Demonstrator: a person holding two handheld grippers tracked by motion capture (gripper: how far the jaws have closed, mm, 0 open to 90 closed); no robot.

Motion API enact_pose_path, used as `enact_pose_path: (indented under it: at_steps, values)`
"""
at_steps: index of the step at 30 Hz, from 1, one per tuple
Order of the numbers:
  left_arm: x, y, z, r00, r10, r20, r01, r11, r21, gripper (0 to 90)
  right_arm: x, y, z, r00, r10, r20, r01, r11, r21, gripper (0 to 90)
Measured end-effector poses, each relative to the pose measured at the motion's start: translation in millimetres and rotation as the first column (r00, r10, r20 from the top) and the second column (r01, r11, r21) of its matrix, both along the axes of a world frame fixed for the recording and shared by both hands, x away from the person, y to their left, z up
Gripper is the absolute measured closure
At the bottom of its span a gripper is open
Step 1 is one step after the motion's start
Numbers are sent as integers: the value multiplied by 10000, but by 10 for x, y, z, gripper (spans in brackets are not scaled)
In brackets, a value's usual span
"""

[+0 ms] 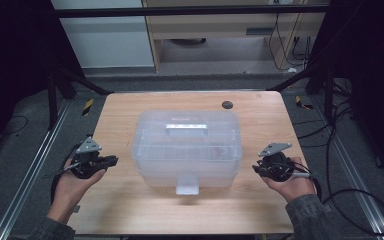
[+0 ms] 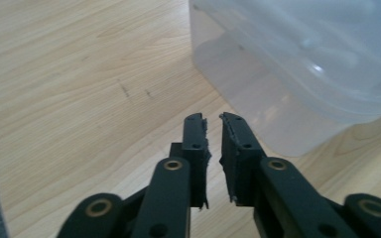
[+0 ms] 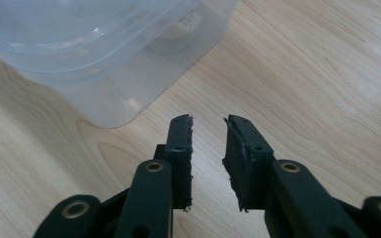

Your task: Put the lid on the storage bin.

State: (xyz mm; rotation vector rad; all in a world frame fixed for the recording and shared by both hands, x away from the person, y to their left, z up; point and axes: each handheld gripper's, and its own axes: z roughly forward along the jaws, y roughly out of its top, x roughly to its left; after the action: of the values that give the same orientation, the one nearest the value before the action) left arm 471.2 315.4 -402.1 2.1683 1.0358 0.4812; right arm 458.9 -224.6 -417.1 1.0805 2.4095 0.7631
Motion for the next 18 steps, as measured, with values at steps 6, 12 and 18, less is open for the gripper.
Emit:
enact_pose_path:
  at_steps: [6, 12, 18]
  values:
    - [62, -6, -46, 9990, 327, 300, -342, 9981, 506, 574, 72, -42, -23, 9993, -362, -23, 362, 9993, 49, 569]
    - [192, 23, -126, 9967, 734, 347, -755, 9950, 656, 270, 144, -90, -55, 9953, -909, 319, 909, 9959, 12, 321]
    - [334, 76, -265, 9938, 1097, 196, -1108, 9914, 696, 70, 275, -175, -113, 9848, -1676, 452, 1662, 9856, 324, 177]
